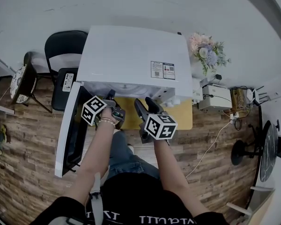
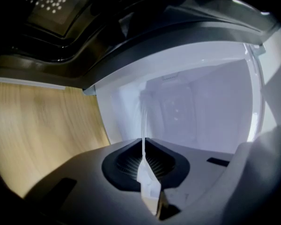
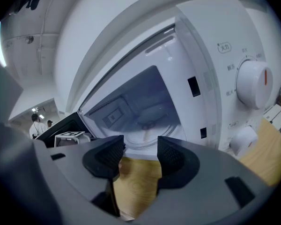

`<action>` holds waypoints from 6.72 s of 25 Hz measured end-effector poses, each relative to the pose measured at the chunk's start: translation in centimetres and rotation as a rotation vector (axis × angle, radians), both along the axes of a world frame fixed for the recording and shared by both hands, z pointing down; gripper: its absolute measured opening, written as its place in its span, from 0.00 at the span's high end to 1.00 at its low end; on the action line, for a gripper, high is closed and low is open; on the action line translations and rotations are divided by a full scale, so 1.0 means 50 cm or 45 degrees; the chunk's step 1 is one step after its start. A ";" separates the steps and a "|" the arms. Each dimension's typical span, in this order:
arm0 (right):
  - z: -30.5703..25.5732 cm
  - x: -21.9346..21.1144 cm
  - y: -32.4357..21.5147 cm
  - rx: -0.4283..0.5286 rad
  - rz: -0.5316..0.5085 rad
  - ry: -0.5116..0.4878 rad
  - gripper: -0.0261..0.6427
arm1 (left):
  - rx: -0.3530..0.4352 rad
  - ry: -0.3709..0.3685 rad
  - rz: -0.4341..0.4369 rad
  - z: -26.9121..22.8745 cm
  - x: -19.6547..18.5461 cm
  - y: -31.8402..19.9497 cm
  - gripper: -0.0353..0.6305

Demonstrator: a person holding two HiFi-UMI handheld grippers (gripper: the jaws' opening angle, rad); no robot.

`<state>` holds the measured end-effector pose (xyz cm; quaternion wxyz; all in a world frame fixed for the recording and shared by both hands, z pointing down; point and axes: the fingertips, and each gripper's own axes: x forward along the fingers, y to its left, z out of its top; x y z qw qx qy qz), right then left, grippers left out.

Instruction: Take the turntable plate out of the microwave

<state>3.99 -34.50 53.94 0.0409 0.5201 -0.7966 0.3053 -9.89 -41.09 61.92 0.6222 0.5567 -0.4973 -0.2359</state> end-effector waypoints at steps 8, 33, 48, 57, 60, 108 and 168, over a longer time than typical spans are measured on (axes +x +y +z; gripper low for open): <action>0.060 -0.015 -0.046 -0.173 0.100 -0.318 0.65 | 0.005 0.017 0.010 -0.007 -0.003 0.006 0.91; 0.139 -0.033 -0.136 -0.410 0.437 -1.137 0.89 | 0.013 0.012 0.078 -0.023 0.005 0.012 0.91; 0.131 -0.032 -0.107 -0.389 0.404 -1.270 0.90 | 0.134 0.059 0.093 -0.031 0.011 0.001 0.78; 0.122 -0.040 -0.070 -0.400 0.404 -1.365 0.89 | 0.252 0.110 0.012 -0.031 0.003 -0.019 0.78; 0.134 -0.028 -0.045 -0.406 0.395 -1.328 0.90 | 0.295 0.134 -0.007 -0.033 0.004 -0.024 0.78; 0.078 -0.013 0.009 -0.271 0.098 -1.037 0.86 | 0.452 0.490 0.093 -0.094 0.005 0.132 0.89; -0.051 -0.032 0.307 0.092 -0.054 -0.557 0.77 | 0.722 -0.271 0.567 -0.204 0.008 0.407 0.79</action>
